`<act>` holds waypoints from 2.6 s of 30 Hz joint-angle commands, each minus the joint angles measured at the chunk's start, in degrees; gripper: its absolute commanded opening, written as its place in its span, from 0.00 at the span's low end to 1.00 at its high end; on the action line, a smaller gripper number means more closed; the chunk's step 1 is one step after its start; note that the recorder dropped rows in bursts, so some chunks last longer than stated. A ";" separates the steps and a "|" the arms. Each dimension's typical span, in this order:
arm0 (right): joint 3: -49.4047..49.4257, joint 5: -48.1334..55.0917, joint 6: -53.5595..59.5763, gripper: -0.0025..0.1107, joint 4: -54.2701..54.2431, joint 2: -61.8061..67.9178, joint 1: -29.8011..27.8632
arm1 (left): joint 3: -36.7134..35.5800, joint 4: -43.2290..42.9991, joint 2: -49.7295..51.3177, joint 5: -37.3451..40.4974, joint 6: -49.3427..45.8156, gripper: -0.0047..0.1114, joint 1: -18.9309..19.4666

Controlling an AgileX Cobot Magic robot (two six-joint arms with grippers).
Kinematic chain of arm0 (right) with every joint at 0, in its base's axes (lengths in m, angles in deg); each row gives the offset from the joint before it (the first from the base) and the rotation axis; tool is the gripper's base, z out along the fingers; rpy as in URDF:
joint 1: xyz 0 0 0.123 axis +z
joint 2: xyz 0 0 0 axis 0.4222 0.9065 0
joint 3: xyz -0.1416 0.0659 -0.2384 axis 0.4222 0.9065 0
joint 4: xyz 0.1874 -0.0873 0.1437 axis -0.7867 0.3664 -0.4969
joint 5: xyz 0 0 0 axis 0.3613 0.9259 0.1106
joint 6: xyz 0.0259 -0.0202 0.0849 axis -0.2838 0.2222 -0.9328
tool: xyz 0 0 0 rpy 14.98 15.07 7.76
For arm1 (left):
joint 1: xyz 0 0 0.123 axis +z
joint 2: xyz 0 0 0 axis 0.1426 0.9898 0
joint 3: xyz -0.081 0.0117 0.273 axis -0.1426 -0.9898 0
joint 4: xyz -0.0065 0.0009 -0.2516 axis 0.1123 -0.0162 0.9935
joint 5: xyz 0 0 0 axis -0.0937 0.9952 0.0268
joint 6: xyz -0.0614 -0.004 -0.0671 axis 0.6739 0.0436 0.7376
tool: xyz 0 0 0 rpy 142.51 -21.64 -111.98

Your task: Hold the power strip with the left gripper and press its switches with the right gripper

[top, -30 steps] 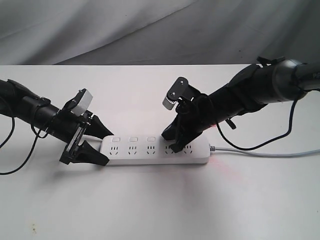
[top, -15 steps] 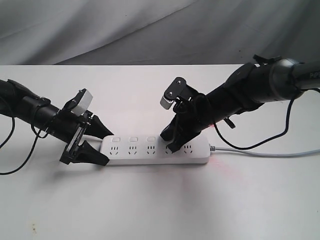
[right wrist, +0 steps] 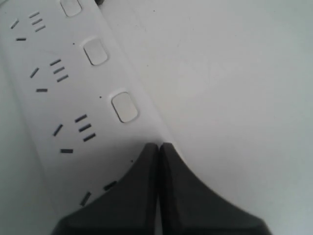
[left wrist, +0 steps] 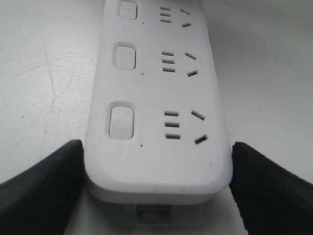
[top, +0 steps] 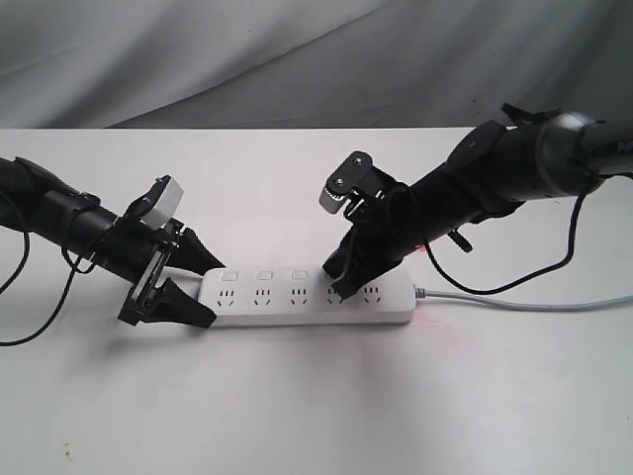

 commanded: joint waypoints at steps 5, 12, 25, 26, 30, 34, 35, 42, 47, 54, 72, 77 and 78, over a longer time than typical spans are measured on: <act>2.30 -3.73 13.16 0.02 -8.87 -6.96 -0.78 | -1.32 -10.96 2.57 -6.04 1.44 0.43 0.12; 2.30 4.06 13.05 0.02 -9.86 -10.99 -4.76 | -1.32 -10.96 2.57 -6.04 1.44 0.43 0.12; 9.30 2.83 15.15 0.02 -8.49 -10.71 -6.51 | -1.32 -10.96 2.57 -6.04 1.44 0.43 0.12; 9.42 2.45 15.46 0.02 -9.10 -10.71 -6.51 | -1.32 -10.96 2.57 -6.04 1.44 0.43 0.12; 9.28 1.92 17.63 0.02 -11.79 -9.03 -6.51 | -1.32 -10.96 2.57 -6.04 1.44 0.43 0.12; 9.20 1.21 19.64 0.02 -14.44 -6.12 -6.51 | -1.32 -10.96 2.57 -6.04 1.44 0.43 0.12; 9.20 1.21 19.64 0.02 -14.74 -5.86 -6.51 | -1.32 -10.96 2.57 -6.04 1.44 0.43 0.12; 8.93 -0.57 22.66 0.02 -17.47 -5.36 -6.51 | -1.32 -10.96 2.57 -6.04 1.44 0.43 0.12; 8.93 -1.05 22.66 0.02 -16.81 -5.36 -6.51 | -1.32 -10.96 2.57 -6.04 1.44 0.43 0.12; 9.29 -1.39 21.25 0.02 -13.01 -2.36 -5.84 | -1.32 -10.96 2.57 -6.04 1.44 0.43 0.12; 9.29 -4.27 7.01 0.02 5.00 -2.05 -5.84 | -1.32 -10.96 2.57 -6.04 1.44 0.43 0.12; 7.91 -2.71 14.40 0.02 -10.66 -5.72 -5.84 | -1.32 -10.96 2.57 -6.04 1.44 0.43 0.12; 7.02 -1.77 16.87 0.02 -13.86 -8.90 -5.84 | -1.32 -10.96 2.57 -6.04 1.44 0.43 0.12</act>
